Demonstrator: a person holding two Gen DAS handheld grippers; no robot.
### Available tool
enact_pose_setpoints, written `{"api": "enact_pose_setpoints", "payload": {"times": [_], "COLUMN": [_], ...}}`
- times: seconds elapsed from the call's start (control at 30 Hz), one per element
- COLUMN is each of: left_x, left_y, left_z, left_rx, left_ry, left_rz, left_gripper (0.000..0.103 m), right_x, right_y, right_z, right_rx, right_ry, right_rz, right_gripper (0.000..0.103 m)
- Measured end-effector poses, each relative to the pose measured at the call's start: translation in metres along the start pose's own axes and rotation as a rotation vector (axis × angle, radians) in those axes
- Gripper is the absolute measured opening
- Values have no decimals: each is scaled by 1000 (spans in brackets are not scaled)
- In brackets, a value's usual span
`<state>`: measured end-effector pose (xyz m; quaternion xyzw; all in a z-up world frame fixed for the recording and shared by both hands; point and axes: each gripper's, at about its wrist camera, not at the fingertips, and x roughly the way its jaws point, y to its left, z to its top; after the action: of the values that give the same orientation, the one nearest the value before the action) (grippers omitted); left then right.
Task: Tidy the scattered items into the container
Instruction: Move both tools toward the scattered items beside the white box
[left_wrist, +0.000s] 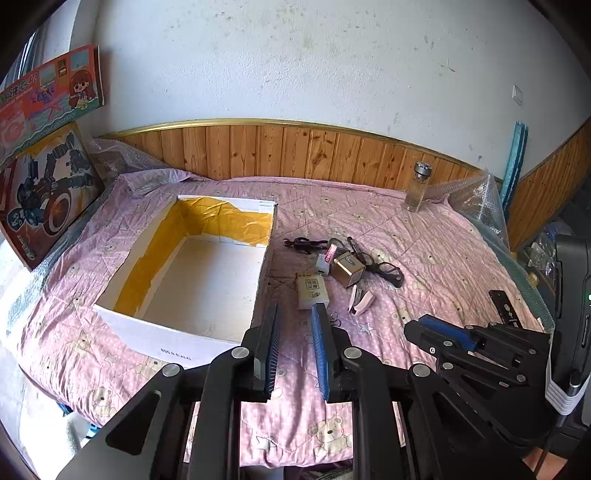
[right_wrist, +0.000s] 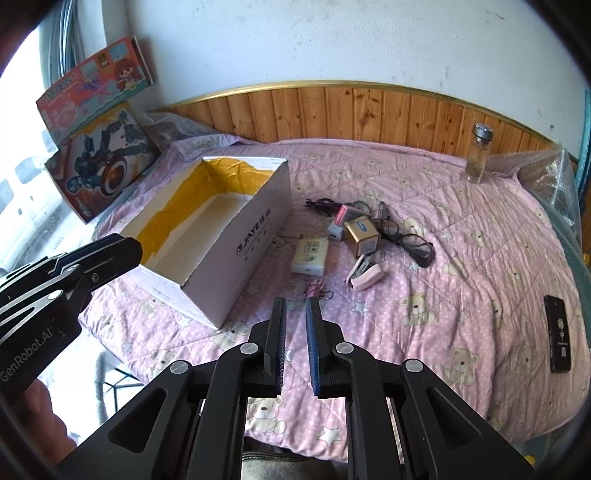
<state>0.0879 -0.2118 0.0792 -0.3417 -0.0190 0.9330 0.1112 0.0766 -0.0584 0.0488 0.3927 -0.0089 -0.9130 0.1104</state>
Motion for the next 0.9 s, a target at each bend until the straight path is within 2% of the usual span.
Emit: {"api": "enact_pose_setpoints", "payload": {"times": [0.27,0.63,0.7,0.73,0.77,0.9], "left_x": [-4,12,20,24,27,43], "left_y": [-7,-1,0,1,1,2], "left_z": [-3,-9,-6,-5,-4,0], "left_rx": [11,10,9,6,3,-6], "left_ry": [4,60,74,78,80,91], "left_rz": [18,31,6,-3,-16,-53], "left_gripper": [13,13,15,21,28,43], "right_x": [-10,21,30,34,38,59], "right_y": [1,-4,-6,-8,-9,-18], "right_z": [-2,1,4,4,4,4], "right_rx": [16,61,70,75,77,94], "right_ry": [-11,22,38,47,55,112], "right_rz": [48,62,50,44,39,26], "right_gripper": [11,14,22,35,40,42]}}
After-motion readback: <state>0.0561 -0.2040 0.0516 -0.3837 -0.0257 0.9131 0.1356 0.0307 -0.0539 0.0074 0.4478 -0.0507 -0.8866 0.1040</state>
